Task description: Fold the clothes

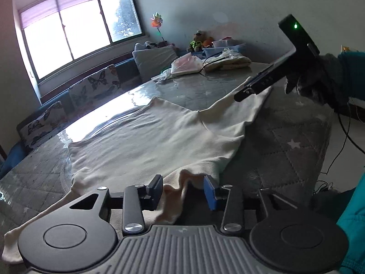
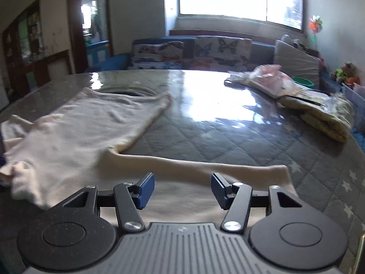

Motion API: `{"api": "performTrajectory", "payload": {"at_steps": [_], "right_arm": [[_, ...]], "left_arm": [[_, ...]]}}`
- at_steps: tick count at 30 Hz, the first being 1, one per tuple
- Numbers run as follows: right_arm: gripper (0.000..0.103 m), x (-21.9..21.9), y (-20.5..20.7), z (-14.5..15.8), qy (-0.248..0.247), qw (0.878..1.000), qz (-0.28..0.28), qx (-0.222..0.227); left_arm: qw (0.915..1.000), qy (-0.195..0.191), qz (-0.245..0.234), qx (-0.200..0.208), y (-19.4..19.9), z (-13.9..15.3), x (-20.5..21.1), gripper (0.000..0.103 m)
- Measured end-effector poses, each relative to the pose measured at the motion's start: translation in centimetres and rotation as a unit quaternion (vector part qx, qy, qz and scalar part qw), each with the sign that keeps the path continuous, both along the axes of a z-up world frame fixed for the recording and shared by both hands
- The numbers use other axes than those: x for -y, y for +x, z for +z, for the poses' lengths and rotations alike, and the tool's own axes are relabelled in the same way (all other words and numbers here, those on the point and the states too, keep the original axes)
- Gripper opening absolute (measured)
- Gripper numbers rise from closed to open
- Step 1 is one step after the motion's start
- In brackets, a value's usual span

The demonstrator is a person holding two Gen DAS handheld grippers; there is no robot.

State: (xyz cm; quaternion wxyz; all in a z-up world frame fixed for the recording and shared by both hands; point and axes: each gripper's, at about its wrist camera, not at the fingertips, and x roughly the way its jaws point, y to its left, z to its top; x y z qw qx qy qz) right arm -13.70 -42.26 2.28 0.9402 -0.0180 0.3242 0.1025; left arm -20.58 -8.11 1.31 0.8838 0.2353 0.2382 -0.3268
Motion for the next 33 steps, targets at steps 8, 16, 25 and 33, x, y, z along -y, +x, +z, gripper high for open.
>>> {"api": "performTrajectory", "payload": {"at_steps": [8, 16, 25, 33], "right_arm": [[0.056, -6.4, -2.0, 2.6, 0.008, 0.993, 0.117, 0.018], [0.056, -14.2, -0.7, 1.0, -0.029, 0.978, 0.205, 0.016], [0.056, -15.8, -2.3, -1.0, -0.075, 0.965, 0.252, 0.001], [0.057, -15.1, -1.8, -0.5, -0.043, 0.973, 0.228, -0.001]], "left_arm": [[0.9996, 0.023, -0.014, 0.003, 0.1, -1.8, 0.7, 0.009], [0.9991, 0.024, -0.033, -0.014, -0.3, -1.8, -0.7, 0.005], [0.9981, -0.054, 0.006, -0.029, 1.5, 1.2, -4.5, 0.01], [0.9931, -0.077, 0.069, -0.056, 6.4, -0.1, -3.7, 0.01]]}}
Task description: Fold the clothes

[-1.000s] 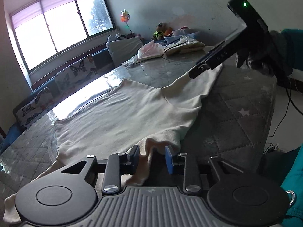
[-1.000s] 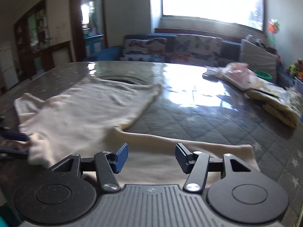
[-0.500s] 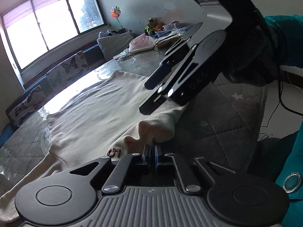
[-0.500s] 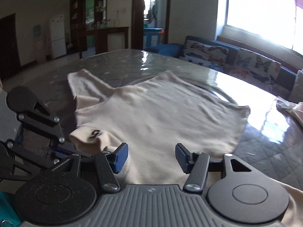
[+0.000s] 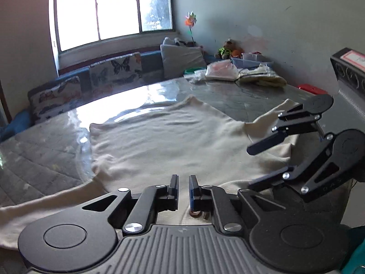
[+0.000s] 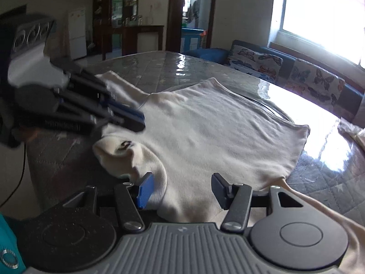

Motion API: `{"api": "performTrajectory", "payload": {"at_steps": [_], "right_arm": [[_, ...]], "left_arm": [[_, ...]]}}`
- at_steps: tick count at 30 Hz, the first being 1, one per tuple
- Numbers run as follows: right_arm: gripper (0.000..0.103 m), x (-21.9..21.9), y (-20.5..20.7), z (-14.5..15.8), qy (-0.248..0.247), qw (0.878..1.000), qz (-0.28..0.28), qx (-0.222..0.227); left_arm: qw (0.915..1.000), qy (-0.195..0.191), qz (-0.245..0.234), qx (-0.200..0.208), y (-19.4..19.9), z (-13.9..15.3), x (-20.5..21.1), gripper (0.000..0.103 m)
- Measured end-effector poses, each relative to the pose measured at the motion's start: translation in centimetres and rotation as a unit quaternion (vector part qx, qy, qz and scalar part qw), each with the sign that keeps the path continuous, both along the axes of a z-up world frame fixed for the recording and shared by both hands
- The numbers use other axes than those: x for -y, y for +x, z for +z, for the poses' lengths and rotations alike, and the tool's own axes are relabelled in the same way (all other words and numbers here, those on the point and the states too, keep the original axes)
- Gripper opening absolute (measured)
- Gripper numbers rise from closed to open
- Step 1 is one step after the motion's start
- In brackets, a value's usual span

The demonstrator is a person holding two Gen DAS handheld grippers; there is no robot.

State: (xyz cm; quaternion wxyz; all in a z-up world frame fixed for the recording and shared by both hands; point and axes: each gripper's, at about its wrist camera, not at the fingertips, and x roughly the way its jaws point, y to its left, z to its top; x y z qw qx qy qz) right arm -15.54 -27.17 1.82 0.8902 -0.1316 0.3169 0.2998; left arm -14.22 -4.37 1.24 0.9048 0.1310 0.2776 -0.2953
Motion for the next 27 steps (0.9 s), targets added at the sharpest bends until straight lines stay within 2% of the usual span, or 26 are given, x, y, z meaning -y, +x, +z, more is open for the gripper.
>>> {"api": "performTrajectory", "payload": {"at_steps": [3, 7, 13, 19, 21, 23, 27], "right_arm": [[0.057, 0.4, 0.4, -0.3, 0.01, 1.0, -0.001, -0.015], [0.057, 1.8, 1.6, -0.1, 0.044, 0.998, -0.028, -0.033], [0.053, 3.6, 3.5, -1.1, 0.031, 0.996, -0.076, -0.021], [0.053, 4.7, 3.1, -1.2, 0.027, 0.996, -0.086, -0.012], [0.053, 4.6, 3.2, -1.1, 0.025, 0.996, -0.084, -0.012], [0.054, 4.4, 3.3, -1.0, 0.025, 0.996, -0.085, -0.013], [0.055, 3.8, 3.7, -0.9, 0.028, 0.996, -0.086, -0.011]], "left_arm": [[0.9998, 0.014, -0.011, -0.007, -0.7, -1.3, 0.1, 0.01], [0.9998, -0.003, -0.009, -0.016, -1.0, -1.5, -0.6, 0.012], [0.9997, -0.011, -0.004, -0.019, -1.1, -1.6, -0.4, 0.012], [0.999, -0.024, -0.014, -0.034, -0.9, -1.3, -0.4, 0.015], [0.9983, -0.035, -0.008, -0.045, -0.1, -0.8, -0.8, 0.02], [0.9986, -0.038, 0.008, -0.036, 1.1, -0.1, -1.0, 0.022], [0.9961, -0.052, 0.059, -0.039, 4.7, 0.5, -2.0, 0.025]]}}
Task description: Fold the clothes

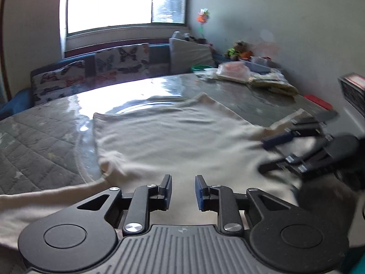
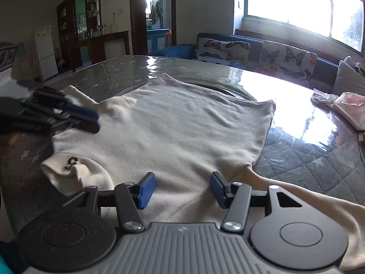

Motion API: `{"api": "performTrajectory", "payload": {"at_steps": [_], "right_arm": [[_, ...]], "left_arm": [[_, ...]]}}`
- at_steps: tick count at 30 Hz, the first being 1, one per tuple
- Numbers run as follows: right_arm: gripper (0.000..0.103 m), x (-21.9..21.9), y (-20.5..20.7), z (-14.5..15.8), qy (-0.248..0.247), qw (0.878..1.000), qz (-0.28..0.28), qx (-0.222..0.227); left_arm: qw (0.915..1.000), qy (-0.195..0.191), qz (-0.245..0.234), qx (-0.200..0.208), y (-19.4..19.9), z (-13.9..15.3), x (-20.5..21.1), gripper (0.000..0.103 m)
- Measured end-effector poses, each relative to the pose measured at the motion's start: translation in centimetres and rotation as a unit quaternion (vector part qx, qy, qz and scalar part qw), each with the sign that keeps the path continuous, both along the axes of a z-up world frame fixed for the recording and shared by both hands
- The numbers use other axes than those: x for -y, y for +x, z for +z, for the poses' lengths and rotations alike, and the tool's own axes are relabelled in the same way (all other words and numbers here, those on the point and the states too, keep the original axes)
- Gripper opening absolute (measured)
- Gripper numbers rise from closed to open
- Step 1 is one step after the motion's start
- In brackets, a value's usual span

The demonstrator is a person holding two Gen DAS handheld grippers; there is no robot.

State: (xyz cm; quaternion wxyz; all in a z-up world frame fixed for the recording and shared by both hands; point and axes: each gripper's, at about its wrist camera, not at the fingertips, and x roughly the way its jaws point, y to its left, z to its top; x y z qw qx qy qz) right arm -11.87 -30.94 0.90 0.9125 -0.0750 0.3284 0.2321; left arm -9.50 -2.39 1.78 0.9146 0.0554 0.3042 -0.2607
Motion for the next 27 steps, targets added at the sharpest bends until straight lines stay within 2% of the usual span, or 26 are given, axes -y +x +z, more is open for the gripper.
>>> {"api": "performTrajectory", "payload": {"at_steps": [3, 6, 10, 17, 18, 20, 27], "right_arm": [[0.056, -0.3, 0.5, -0.1, 0.004, 1.0, -0.006, 0.0], [0.058, -0.1, 1.1, -0.3, 0.003, 1.0, -0.016, -0.002], [0.058, 0.3, 1.6, -0.4, 0.005, 1.0, -0.026, -0.003], [0.06, 0.5, 2.5, -0.4, 0.004, 0.999, -0.036, -0.001], [0.06, 0.5, 2.7, -0.4, 0.004, 0.999, -0.038, -0.002], [0.06, 0.6, 3.0, -0.3, 0.004, 0.999, -0.041, -0.004], [0.06, 0.5, 4.8, 0.2, 0.014, 0.998, -0.057, -0.011]], "left_arm": [[0.9988, -0.017, 0.037, -0.026, 3.1, -0.3, -0.9, 0.025], [0.9967, -0.003, 0.068, -0.044, 5.3, -1.3, -1.5, 0.025], [0.996, -0.014, 0.077, -0.041, 6.0, -1.7, -2.0, 0.025], [0.9961, 0.002, 0.084, -0.028, 6.6, -1.9, -1.1, 0.026], [0.996, 0.002, 0.086, -0.027, 6.7, -1.9, -1.0, 0.027], [0.9961, 0.004, 0.084, -0.025, 6.8, -1.9, -1.0, 0.037], [0.9966, 0.018, 0.078, -0.017, 7.6, -1.7, 0.0, 0.046]]}}
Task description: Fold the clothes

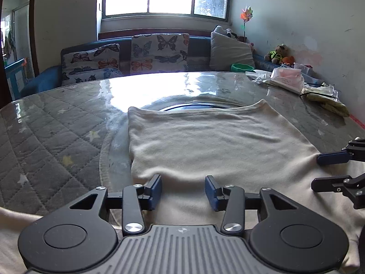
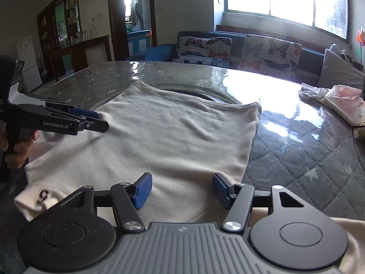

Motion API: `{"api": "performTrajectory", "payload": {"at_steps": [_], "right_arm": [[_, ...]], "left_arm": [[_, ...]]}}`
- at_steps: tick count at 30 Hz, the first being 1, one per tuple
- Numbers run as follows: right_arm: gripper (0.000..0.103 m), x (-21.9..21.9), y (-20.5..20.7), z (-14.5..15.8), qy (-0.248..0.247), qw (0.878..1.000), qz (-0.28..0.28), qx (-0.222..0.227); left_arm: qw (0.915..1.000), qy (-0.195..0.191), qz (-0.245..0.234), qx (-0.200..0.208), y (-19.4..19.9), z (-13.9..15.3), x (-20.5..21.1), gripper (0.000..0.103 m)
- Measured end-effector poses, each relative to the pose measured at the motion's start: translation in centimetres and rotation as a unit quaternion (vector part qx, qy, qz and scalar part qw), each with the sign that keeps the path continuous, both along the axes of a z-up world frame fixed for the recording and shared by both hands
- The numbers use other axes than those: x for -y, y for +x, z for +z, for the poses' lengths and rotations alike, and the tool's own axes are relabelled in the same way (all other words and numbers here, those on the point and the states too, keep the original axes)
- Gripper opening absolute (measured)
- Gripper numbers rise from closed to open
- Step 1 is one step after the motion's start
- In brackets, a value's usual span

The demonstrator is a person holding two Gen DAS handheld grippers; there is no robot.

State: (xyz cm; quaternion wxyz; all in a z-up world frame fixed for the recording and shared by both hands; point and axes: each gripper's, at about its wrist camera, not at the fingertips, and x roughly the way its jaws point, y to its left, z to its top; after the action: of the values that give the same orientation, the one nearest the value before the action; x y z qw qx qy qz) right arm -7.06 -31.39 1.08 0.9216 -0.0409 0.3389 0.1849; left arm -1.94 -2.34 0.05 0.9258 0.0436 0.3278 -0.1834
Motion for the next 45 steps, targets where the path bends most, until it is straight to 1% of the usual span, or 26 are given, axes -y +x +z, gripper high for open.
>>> {"api": "performTrajectory", "payload": {"at_steps": [3, 4, 6, 8, 11, 13, 16, 19, 22, 28, 30, 31, 33, 36, 39, 42, 45], "right_arm": [[0.06, 0.1, 1.7, 0.1, 0.001, 1.0, -0.01, -0.009], [0.06, 0.1, 2.4, 0.1, 0.002, 1.0, -0.013, -0.014], [0.06, 0.2, 3.6, -0.1, -0.002, 1.0, -0.018, -0.018], [0.06, 0.1, 4.7, -0.2, -0.008, 1.0, -0.021, -0.022], [0.06, -0.2, 6.3, -0.4, -0.017, 0.999, -0.022, -0.026], [0.06, -0.3, 7.5, -0.5, -0.02, 0.999, -0.022, -0.03], [0.06, -0.5, 9.1, -0.4, -0.026, 0.999, -0.02, -0.034], [0.06, -0.3, 11.0, -0.6, -0.028, 0.999, -0.023, -0.04], [0.057, 0.1, 12.7, -0.5, -0.026, 0.999, -0.025, -0.041], [0.054, -0.3, 14.7, -0.7, -0.049, 0.998, -0.019, -0.024], [0.055, -0.5, 15.1, -0.8, -0.062, 0.998, -0.02, -0.017], [0.057, -0.7, 15.4, -0.9, -0.074, 0.997, -0.025, -0.008], [0.058, -0.5, 15.8, -0.9, -0.072, 0.997, -0.03, -0.009], [0.058, -0.6, 16.2, -0.8, -0.083, 0.996, -0.037, -0.007], [0.058, -0.5, 15.8, -0.2, -0.081, 0.996, -0.04, -0.008], [0.059, -0.6, 14.8, 0.4, -0.075, 0.997, -0.026, -0.005], [0.058, -1.1, 14.8, 0.2, -0.076, 0.997, -0.019, -0.01]], "left_arm": [[0.9998, -0.005, 0.007, -0.016, 1.4, 0.0, -0.2, 0.046], [0.9997, -0.008, 0.007, -0.021, 1.9, 0.1, -0.2, 0.048], [0.9996, -0.004, 0.008, -0.029, 2.6, 0.2, -0.1, 0.051], [0.9994, 0.003, 0.009, -0.034, 3.2, 0.3, 0.0, 0.057], [0.9985, 0.002, 0.005, -0.055, 4.5, 0.6, 0.4, 0.064], [0.9978, 0.007, 0.003, -0.065, 5.5, 0.8, 0.7, 0.066], [0.9977, 0.02, 0.001, -0.065, 7.1, 1.0, 1.1, 0.069], [0.9971, 0.016, 0.005, -0.074, 8.9, 0.7, 1.3, 0.069], [0.9972, 0.017, 0.006, -0.072, 10.4, 0.7, 1.5, 0.069], [0.998, 0.028, 0.001, -0.056, 12.7, 0.5, 2.3, 0.069], [0.9985, 0.033, 0.003, -0.043, 13.1, 0.4, 2.6, 0.069], [0.9987, 0.036, 0.005, -0.037, 13.3, 0.3, 2.8, 0.069], [0.9989, 0.037, 0.008, -0.028, 13.6, 0.2, 3.1, 0.07], [0.9993, 0.027, 0.02, -0.017, 13.9, 0.0, 3.2, 0.072], [0.9994, -0.002, 0.028, -0.018, 13.8, 0.5, 2.5, 0.073], [0.9998, -0.006, 0.018, 0.002, 12.7, 1.6, 1.8, 0.073], [0.9999, -0.009, 0.004, 0.003, 12.4, 2.2, 1.6, 0.069]]}}
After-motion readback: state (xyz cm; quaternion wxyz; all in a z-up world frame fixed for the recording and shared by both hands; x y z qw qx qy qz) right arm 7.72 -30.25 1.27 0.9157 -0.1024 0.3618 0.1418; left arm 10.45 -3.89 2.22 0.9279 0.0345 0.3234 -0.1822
